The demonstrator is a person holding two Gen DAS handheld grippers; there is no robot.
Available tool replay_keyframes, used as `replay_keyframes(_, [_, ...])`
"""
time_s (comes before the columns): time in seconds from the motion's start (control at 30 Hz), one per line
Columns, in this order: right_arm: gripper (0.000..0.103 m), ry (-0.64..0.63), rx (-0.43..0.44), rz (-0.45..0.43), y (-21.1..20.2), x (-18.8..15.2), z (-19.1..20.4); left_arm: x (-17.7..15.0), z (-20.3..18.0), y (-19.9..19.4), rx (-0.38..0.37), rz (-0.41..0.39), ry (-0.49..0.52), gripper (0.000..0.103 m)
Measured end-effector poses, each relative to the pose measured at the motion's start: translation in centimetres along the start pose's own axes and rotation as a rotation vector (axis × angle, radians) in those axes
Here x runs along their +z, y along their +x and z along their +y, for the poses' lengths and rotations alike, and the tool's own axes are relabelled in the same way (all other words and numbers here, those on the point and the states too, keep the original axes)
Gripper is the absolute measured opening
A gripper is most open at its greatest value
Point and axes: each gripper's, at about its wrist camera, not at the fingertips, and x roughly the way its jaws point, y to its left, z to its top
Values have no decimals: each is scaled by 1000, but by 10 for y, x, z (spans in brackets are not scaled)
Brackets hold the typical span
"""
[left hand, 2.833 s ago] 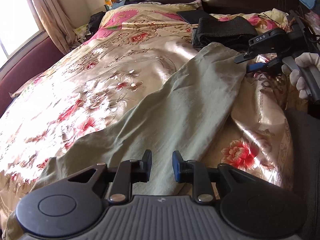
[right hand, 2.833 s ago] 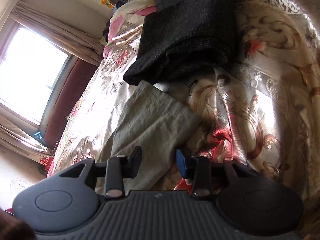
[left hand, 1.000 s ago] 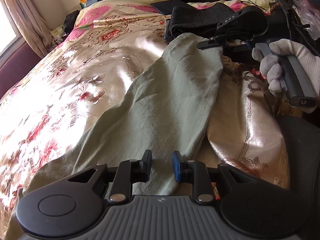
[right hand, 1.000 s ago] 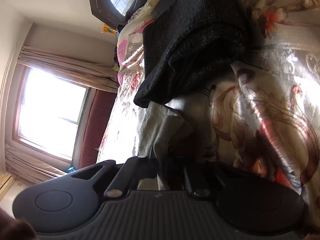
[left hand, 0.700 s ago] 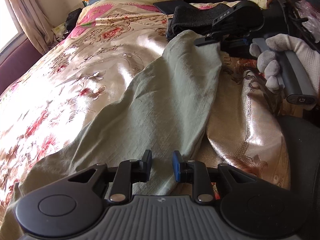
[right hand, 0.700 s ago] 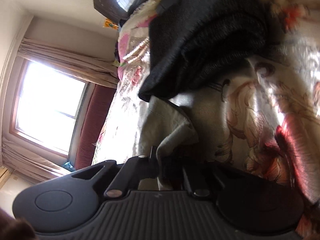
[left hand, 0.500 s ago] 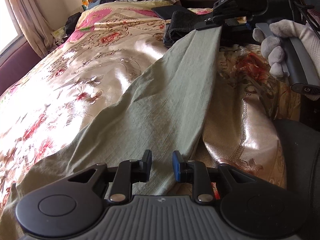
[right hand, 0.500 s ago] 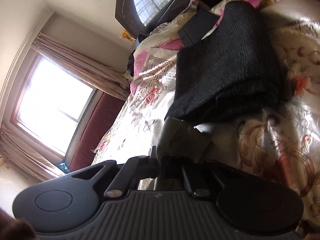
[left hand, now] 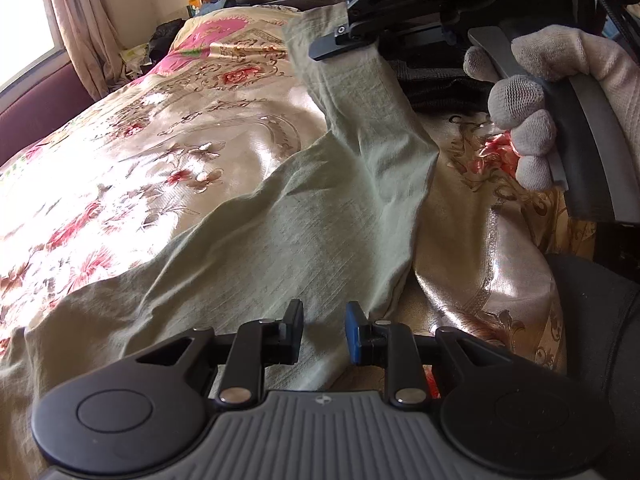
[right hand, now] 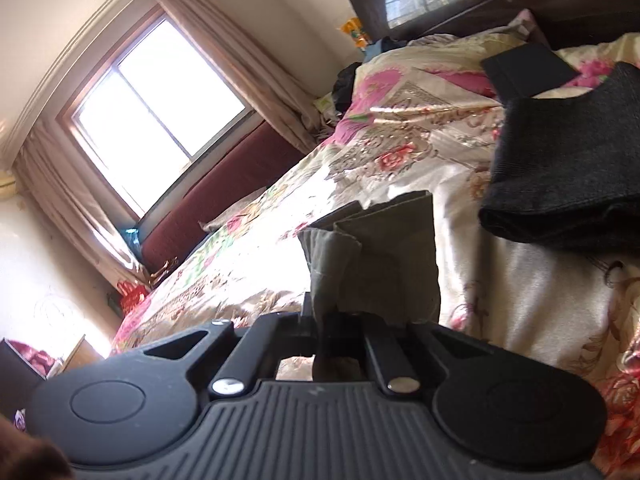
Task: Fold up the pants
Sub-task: 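Lift the trouser end with the right gripper and fold it over the stack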
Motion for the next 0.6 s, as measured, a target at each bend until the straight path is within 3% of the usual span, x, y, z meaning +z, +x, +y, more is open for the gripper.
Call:
replay_keyframes(0.23, [4, -152, 120, 155, 35, -33, 69, -27, 37, -27, 42, -23, -114, 39])
replay_keyframes(0.43, [4, -273, 255, 360, 72, -96, 143, -75, 86, -65, 134, -27, -234, 45])
replay_keyframes(0.6, [4, -356, 317, 492, 87, -144, 194, -116, 129, -93, 207, -37, -376, 45])
